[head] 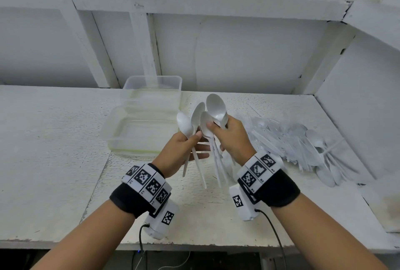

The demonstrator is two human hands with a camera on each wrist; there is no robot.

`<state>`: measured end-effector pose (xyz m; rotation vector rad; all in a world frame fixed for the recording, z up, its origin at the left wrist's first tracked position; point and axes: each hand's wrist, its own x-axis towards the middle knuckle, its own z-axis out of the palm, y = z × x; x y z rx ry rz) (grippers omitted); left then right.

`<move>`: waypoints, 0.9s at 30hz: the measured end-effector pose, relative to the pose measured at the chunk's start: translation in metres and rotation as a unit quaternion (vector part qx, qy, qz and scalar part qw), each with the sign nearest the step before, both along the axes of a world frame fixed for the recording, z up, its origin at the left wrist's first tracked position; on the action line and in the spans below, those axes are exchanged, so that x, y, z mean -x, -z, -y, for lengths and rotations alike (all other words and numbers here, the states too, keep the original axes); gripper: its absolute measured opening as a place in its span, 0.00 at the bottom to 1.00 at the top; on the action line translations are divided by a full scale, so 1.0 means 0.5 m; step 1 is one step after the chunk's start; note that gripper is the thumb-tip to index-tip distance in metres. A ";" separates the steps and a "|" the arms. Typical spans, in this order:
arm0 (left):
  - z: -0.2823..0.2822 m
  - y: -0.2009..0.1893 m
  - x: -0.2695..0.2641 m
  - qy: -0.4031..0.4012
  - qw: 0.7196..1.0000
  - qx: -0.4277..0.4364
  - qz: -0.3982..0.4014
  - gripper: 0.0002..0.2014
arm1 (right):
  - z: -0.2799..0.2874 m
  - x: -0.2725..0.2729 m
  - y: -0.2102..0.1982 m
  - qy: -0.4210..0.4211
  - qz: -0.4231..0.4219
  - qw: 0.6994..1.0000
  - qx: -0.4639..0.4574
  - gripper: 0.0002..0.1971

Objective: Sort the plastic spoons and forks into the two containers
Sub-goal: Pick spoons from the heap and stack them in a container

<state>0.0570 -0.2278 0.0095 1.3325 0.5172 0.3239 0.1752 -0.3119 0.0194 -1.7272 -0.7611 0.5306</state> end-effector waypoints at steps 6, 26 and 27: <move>0.000 -0.002 0.011 0.083 0.996 0.009 -0.018 0.12 | 0.012 -0.008 -0.005 -0.032 -0.066 0.997 -0.021 0.08; -0.026 -0.002 0.005 -0.061 0.988 -0.115 -0.085 0.14 | 0.017 -0.024 0.006 0.062 -0.086 0.994 -0.032 0.09; -0.024 -0.003 0.001 -0.065 0.989 -0.100 -0.092 0.12 | 0.017 -0.018 0.004 0.053 -0.087 0.994 -0.035 0.09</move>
